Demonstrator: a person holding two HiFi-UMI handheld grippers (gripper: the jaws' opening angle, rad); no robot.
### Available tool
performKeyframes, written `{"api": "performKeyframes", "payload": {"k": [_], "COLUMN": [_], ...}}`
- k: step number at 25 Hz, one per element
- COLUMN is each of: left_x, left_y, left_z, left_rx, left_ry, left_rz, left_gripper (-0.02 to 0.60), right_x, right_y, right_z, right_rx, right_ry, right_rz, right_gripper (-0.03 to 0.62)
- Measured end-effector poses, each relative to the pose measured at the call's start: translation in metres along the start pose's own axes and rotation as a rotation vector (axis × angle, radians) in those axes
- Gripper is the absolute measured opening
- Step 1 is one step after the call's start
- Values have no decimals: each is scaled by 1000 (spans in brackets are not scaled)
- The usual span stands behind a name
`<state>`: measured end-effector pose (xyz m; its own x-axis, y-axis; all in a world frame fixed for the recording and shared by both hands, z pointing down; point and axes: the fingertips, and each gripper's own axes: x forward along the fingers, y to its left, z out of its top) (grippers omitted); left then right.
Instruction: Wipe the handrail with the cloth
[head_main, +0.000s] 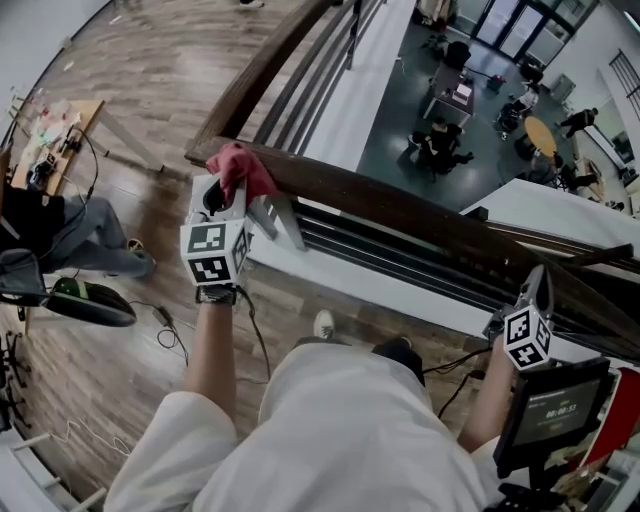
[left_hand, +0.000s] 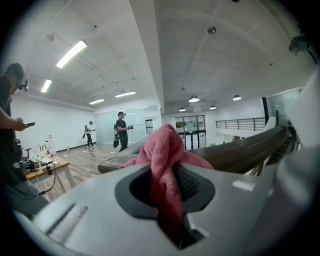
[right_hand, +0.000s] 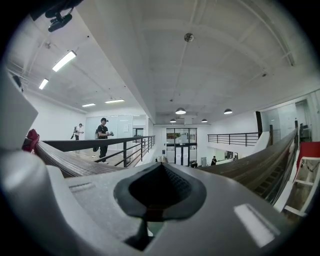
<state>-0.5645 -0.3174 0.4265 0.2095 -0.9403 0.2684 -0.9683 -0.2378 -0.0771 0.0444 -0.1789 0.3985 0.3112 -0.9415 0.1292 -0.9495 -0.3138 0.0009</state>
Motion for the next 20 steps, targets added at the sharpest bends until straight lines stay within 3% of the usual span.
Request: {"api": "performKeyframes", "payload": {"k": [10,17,20], "left_x": [8,22,24], "left_y": [56,65,74], "left_z": [6,14,13], "left_rx": [-7,34,15], "left_ry": [-7,-24,-42], "left_rz": [88,88,107], "left_gripper": [75,77,77], "right_x": [-2,-4,-4], "right_y": [0,-2,0], "right_z": [1,-2,-3], "right_rx": [-7,-8,-8], "right_ry": [4,10,9], "right_rz": [-2,7,12], "right_gripper": [3,4,3]}}
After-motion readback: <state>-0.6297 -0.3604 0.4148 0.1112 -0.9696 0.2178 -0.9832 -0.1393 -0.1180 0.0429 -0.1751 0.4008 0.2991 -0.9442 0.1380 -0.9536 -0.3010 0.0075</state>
